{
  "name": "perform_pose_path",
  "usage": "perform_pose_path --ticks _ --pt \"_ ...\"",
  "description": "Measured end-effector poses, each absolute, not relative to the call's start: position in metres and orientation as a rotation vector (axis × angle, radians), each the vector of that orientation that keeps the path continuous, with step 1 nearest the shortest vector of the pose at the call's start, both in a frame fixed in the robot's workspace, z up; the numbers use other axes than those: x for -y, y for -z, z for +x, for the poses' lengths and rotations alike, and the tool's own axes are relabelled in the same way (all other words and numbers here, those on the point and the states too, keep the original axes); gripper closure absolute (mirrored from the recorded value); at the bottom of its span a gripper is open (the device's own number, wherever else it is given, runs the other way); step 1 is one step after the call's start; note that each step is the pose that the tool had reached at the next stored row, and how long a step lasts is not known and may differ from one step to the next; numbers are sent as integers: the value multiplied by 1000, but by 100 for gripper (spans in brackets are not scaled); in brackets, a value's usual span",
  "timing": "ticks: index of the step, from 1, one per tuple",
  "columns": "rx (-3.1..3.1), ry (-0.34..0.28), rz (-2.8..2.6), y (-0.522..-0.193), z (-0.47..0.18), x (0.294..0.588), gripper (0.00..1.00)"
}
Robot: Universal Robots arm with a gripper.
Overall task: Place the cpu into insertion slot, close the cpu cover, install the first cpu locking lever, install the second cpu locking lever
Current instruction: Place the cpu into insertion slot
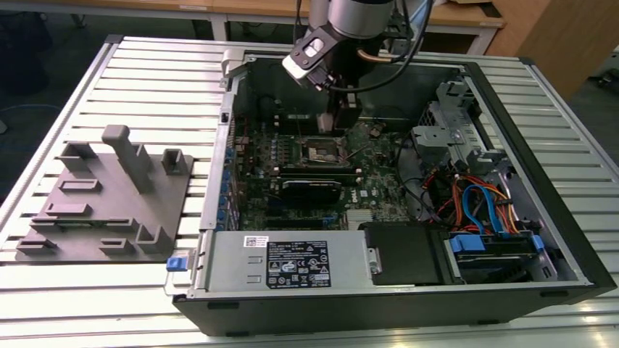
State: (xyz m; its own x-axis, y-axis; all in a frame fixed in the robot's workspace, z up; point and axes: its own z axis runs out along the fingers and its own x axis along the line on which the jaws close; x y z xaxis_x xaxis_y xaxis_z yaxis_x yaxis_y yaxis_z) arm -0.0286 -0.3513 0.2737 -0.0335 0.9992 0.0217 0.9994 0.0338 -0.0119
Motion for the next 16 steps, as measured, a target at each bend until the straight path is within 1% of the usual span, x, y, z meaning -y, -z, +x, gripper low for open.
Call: perform_pose_path --ticks 3,16 --pt "2241 10 -2167 -269 -29 351 46" --pt "2242 10 -2168 -269 -29 351 46"
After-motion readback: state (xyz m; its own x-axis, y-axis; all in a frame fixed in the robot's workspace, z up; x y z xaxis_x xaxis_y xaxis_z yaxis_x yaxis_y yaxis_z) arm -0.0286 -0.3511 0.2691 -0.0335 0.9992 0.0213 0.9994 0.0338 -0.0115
